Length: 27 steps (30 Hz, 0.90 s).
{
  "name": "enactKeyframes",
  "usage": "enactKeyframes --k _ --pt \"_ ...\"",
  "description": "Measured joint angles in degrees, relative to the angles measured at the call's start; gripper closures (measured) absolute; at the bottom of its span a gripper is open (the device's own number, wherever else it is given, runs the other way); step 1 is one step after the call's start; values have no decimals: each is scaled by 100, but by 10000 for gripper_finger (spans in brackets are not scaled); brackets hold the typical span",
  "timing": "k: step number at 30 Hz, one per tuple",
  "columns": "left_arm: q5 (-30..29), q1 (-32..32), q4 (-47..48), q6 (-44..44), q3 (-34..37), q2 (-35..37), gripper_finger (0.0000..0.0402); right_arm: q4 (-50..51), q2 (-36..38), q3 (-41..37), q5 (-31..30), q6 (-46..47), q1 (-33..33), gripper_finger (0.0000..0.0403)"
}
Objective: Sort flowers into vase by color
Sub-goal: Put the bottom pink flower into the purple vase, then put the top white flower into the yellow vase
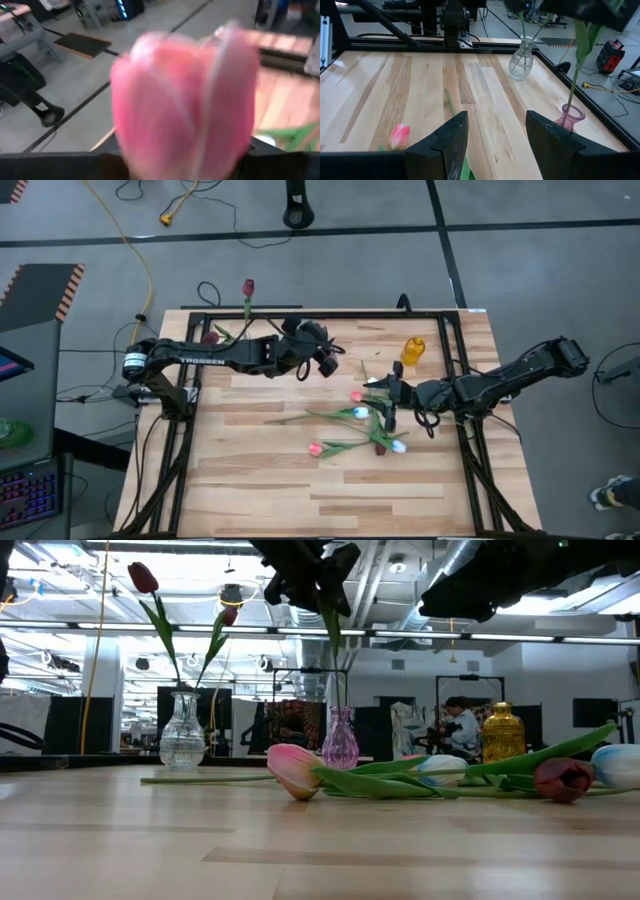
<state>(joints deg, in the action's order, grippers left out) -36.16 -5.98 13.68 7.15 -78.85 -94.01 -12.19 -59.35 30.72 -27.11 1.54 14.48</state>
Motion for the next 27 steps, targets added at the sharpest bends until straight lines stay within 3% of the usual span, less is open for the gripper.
enactKeyframes --k 15,27 --pt "537 184 1398 247 -2 984 248 159 0 -3 -4 4 0 177" --pt "183 1124 2594 676 258 1256 248 570 15 186 -184 34 2 177"
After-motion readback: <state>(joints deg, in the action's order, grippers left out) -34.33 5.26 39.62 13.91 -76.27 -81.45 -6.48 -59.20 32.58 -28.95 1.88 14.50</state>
